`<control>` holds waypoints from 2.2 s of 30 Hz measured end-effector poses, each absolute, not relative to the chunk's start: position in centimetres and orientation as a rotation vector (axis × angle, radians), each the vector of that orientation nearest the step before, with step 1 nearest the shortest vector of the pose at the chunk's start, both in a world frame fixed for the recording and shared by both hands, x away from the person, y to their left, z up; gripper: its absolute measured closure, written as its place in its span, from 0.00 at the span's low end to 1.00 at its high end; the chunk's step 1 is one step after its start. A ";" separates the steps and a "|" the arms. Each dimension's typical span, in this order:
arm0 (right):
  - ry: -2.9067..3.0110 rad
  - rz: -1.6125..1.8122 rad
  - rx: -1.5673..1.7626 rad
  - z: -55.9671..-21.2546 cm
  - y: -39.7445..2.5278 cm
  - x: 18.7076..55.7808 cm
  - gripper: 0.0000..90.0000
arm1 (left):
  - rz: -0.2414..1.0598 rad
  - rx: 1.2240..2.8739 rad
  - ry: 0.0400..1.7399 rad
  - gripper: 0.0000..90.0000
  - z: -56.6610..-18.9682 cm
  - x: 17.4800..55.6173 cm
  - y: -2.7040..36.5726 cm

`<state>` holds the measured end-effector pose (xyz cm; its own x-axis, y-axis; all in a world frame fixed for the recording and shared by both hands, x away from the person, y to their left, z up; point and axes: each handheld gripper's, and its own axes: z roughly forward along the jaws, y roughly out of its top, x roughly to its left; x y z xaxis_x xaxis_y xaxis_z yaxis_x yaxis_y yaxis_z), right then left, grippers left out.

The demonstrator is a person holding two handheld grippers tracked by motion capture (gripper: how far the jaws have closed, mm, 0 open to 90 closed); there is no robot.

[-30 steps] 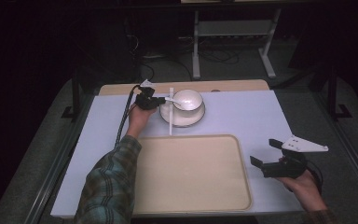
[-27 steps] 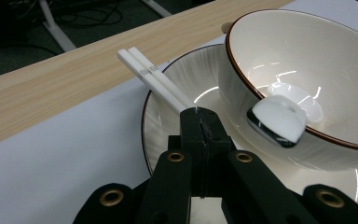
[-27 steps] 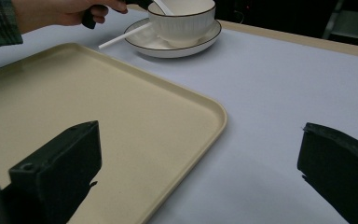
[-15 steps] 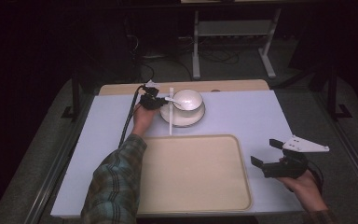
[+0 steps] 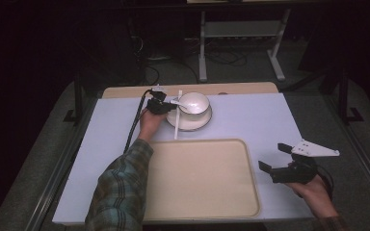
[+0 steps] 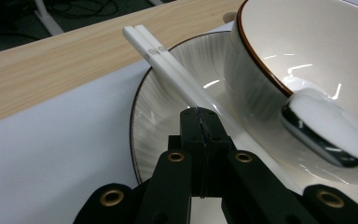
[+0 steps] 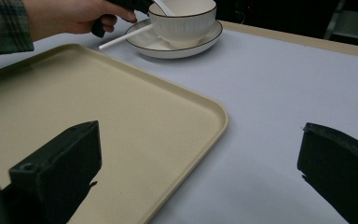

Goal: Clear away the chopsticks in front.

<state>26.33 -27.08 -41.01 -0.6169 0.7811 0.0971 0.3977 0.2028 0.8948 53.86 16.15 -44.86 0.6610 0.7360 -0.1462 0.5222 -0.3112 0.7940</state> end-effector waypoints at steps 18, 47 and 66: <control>2.111 1.373 1.098 -41.1 -27.0 26.3 0.00 | 0.259 1.980 1.033 1.00 -43.7 50.8 19.0; 2.117 1.341 1.091 -41.1 -26.9 26.3 0.00 | 0.116 2.122 0.836 1.00 -42.2 43.6 14.7; 2.124 1.332 1.078 -41.1 -26.8 26.0 0.00 | 0.130 2.201 0.834 0.99 -43.5 43.4 14.2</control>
<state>26.04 -26.84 -41.08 -0.6172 0.7847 0.0570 0.3932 0.2449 0.8862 43.44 14.23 -43.49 0.7808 0.6034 -0.1618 0.5254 -0.4942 0.6926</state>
